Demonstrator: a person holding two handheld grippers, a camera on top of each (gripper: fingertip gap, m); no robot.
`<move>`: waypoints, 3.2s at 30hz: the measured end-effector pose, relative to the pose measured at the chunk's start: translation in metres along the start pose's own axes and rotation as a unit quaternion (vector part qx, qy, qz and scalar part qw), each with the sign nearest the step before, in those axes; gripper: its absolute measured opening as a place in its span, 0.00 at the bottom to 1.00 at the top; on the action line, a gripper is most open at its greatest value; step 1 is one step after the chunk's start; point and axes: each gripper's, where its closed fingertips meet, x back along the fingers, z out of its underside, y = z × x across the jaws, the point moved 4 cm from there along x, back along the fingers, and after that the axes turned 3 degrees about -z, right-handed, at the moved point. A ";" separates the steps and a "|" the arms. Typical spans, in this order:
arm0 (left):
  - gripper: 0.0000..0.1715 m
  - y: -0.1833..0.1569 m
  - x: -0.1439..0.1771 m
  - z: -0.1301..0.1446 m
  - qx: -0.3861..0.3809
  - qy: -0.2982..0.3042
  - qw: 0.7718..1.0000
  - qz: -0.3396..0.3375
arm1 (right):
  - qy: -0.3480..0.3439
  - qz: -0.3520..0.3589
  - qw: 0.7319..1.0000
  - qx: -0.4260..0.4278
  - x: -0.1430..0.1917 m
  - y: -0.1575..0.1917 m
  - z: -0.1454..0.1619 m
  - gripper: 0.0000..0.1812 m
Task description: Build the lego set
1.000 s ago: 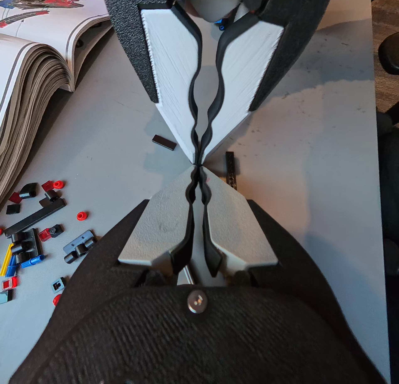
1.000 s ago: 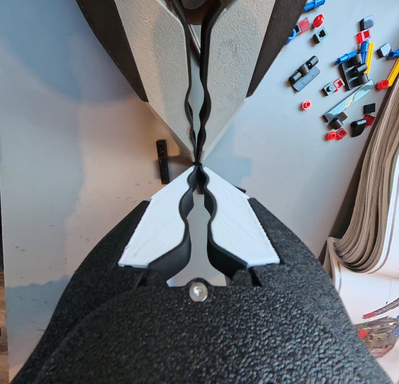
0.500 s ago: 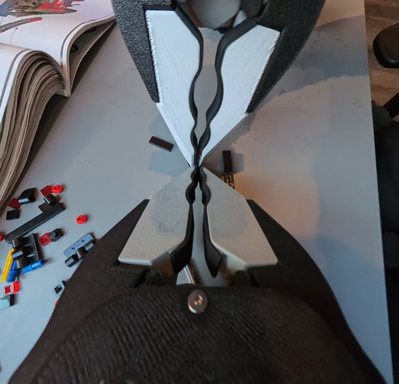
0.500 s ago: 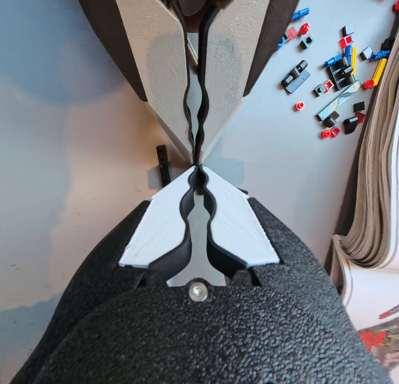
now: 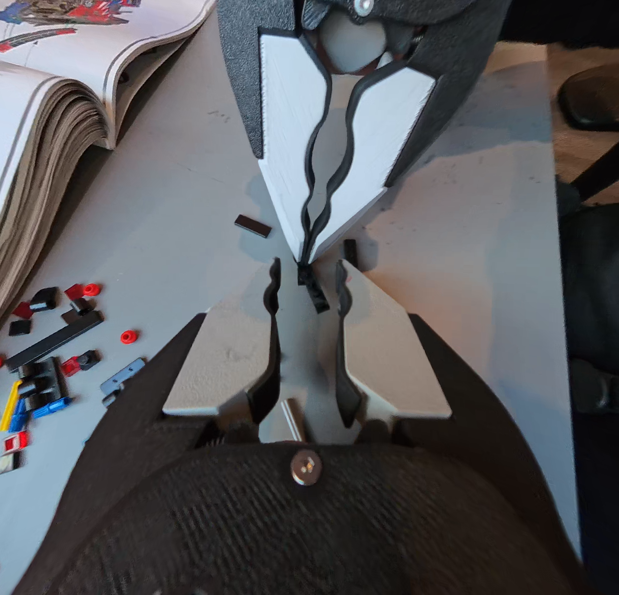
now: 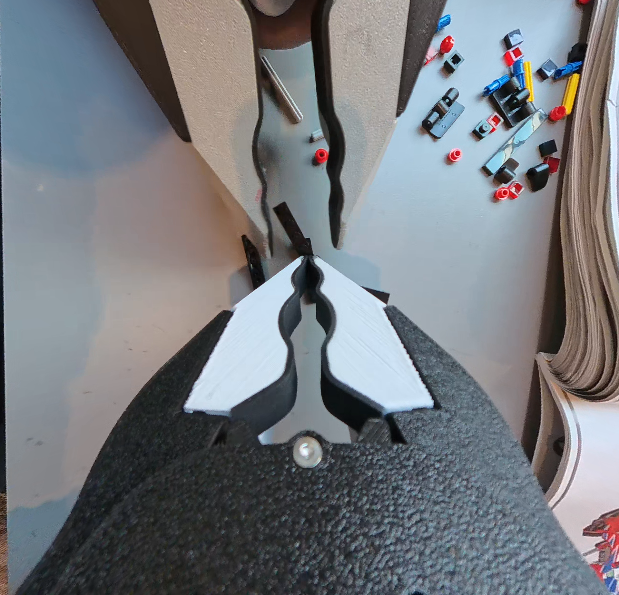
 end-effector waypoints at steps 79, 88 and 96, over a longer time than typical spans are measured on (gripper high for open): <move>0.17 0.003 -0.010 0.011 -0.035 0.046 0.998 -0.017 | -0.029 -0.012 0.999 -0.029 0.002 0.003 0.001 0.03; 0.47 0.046 0.029 -0.033 0.016 -0.094 0.979 -0.180 | -0.163 0.164 0.966 -0.115 0.062 -0.014 -0.008 0.10; 0.36 0.133 0.060 -0.053 0.107 -0.114 0.853 -0.498 | -0.200 0.432 0.842 -0.253 0.117 -0.064 -0.009 0.10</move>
